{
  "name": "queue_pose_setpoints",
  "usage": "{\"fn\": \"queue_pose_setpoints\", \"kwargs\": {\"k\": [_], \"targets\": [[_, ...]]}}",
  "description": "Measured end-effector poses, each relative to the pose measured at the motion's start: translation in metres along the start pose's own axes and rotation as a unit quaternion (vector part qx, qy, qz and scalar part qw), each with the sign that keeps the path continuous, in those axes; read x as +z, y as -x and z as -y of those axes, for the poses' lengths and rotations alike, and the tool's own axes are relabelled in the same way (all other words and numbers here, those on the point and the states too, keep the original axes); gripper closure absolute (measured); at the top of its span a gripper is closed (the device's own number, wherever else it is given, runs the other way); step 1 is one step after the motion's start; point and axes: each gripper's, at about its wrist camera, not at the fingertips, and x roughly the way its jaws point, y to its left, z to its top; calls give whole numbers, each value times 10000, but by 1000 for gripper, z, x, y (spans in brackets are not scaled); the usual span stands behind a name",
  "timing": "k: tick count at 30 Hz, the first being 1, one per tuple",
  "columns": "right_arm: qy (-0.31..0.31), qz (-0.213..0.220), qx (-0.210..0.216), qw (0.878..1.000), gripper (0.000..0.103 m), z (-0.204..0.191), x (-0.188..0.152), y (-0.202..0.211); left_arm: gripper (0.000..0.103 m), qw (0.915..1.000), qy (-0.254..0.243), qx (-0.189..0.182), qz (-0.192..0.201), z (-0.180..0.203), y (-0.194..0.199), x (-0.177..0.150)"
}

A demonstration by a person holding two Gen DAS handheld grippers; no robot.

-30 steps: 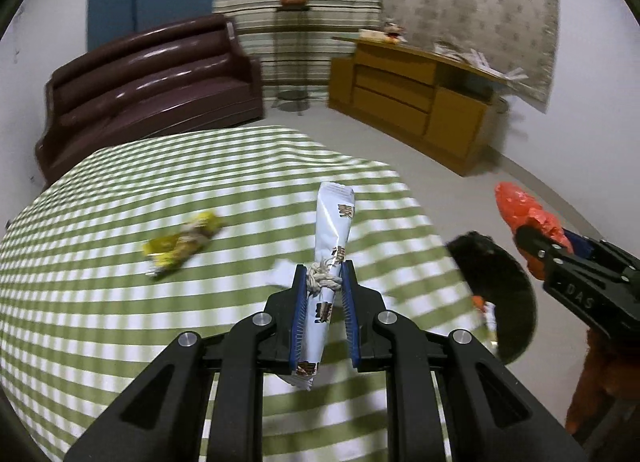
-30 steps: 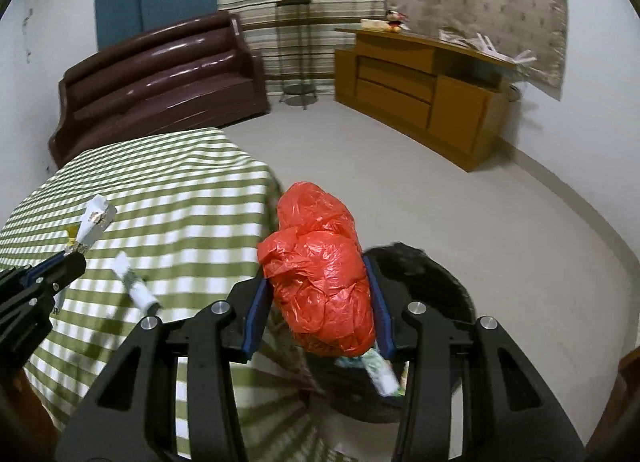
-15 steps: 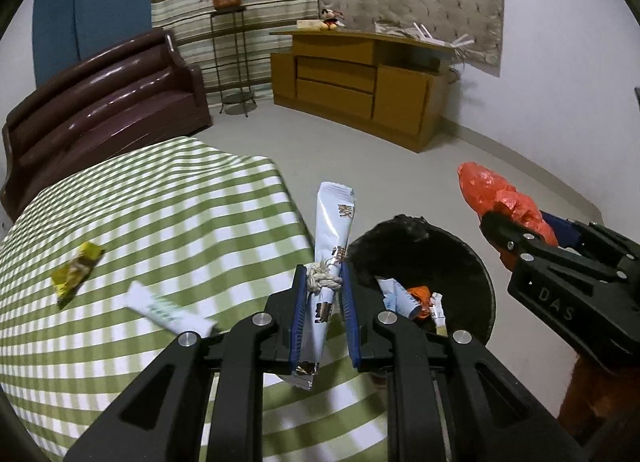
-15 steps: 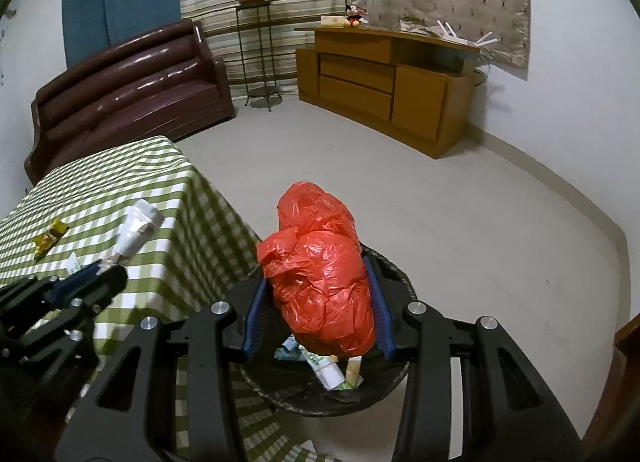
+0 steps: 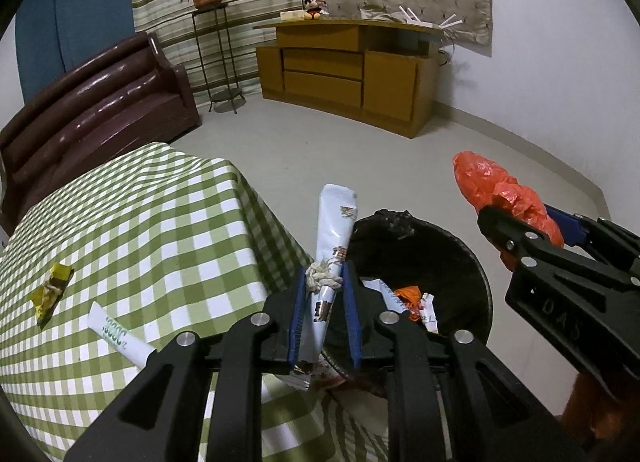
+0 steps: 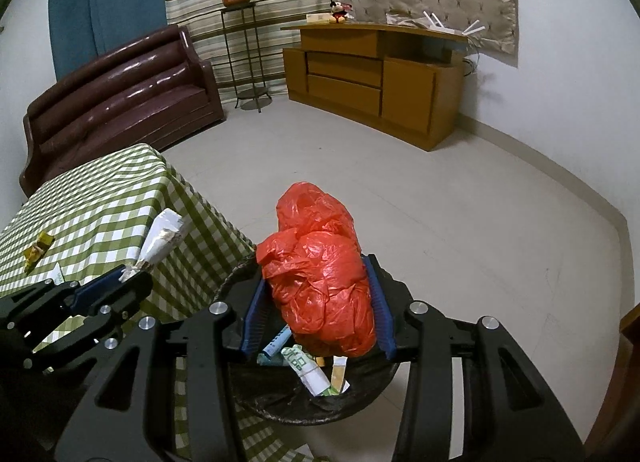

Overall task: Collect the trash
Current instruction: 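Carry the paper and red bag over the bin and open both grippers, then move both open grippers from the bin back over the table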

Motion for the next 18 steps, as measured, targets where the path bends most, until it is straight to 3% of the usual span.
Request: {"fn": "queue_pose_setpoints", "kwargs": {"k": [4, 8, 18], "targets": [[-19, 41, -30, 10000, 53, 2, 1, 0, 69, 10000, 25, 56, -33, 0, -4, 0], [-51, 45, -26, 10000, 52, 4, 1, -1, 63, 10000, 55, 65, -35, 1, -6, 2], [-53, 76, -41, 9999, 52, 6, 2, 0, 60, 10000, 64, 69, -26, 1, -5, 2]]}}
